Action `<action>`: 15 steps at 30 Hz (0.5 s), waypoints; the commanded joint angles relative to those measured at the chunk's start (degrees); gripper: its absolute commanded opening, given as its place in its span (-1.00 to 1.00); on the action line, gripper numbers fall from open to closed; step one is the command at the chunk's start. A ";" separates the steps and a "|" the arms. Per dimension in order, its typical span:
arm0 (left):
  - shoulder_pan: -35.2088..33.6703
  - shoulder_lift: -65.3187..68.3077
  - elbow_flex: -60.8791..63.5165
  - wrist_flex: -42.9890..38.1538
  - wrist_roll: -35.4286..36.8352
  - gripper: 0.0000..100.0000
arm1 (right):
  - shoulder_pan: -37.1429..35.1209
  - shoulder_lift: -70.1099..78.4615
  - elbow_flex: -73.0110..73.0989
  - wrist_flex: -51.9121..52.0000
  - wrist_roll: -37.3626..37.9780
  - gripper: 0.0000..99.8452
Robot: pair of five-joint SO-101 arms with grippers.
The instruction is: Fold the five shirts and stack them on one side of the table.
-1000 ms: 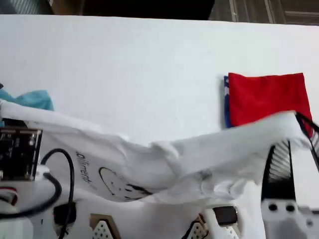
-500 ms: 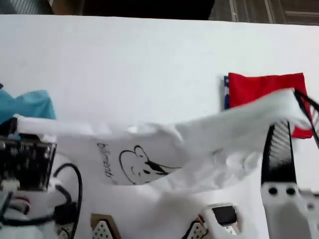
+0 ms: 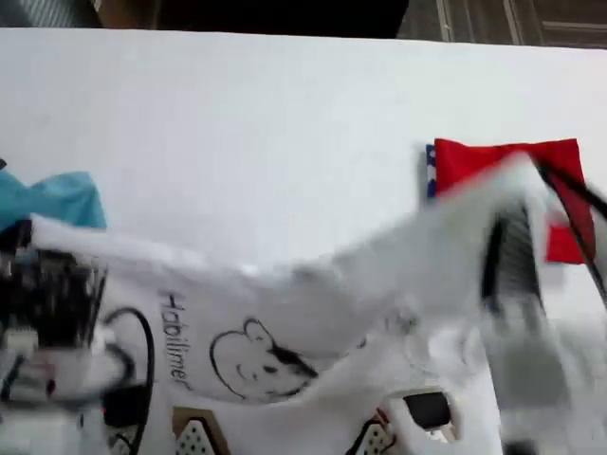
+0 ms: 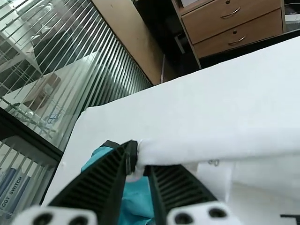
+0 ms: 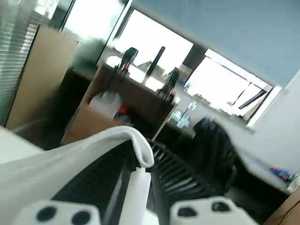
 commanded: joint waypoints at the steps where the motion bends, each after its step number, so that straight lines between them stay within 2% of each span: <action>1: 0.35 6.68 2.42 -8.26 0.44 -0.95 | -0.31 7.34 5.71 -6.64 0.44 -0.96; 7: 0.44 22.33 3.56 -21.45 0.26 -0.95 | -0.22 19.74 14.51 -17.36 0.53 -0.96; 15: 3.96 45.19 3.12 -32.18 -0.09 -0.95 | 0.13 36.18 17.76 -26.07 0.53 -0.96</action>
